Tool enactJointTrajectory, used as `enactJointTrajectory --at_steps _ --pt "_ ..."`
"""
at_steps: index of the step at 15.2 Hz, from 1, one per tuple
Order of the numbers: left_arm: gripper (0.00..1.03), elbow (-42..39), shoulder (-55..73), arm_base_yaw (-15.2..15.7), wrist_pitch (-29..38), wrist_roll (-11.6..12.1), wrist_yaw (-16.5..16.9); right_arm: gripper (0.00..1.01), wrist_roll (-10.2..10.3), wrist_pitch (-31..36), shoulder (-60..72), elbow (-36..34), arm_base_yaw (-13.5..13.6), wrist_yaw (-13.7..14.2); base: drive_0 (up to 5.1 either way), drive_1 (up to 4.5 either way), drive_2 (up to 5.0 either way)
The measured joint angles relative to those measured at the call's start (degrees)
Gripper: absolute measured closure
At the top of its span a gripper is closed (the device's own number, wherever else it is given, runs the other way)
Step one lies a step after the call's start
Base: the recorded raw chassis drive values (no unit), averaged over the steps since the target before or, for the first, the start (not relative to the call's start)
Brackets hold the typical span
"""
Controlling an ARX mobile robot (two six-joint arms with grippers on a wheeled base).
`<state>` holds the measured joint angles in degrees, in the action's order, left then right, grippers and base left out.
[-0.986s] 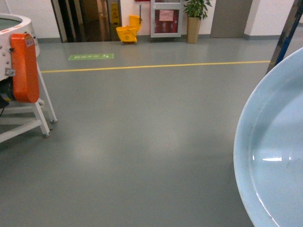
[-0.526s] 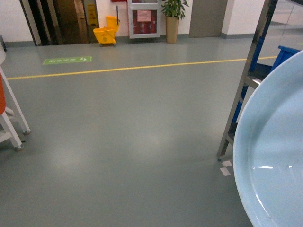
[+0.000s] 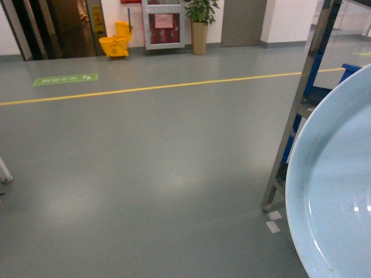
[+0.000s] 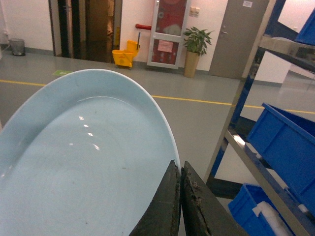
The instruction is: Place blue tray on left shelf second layer neatly
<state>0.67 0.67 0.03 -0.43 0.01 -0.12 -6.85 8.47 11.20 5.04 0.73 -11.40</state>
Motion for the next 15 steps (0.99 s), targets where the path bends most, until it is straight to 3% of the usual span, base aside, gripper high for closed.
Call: enactJointTrajectory --at_steps 12,15 --pt "0.05 0.0 0.0 0.0 0.3 0.0 0.1 0.99 0.0 0.3 -0.1 0.0 0.0 0.0 -1.7 2.47 -5.9" --pt "0.05 0.0 0.0 -0.1 0.0 0.0 0.2 0.99 0.0 -0.1 0.2 0.0 0.0 0.1 -1.0 -0.96 -1.0"
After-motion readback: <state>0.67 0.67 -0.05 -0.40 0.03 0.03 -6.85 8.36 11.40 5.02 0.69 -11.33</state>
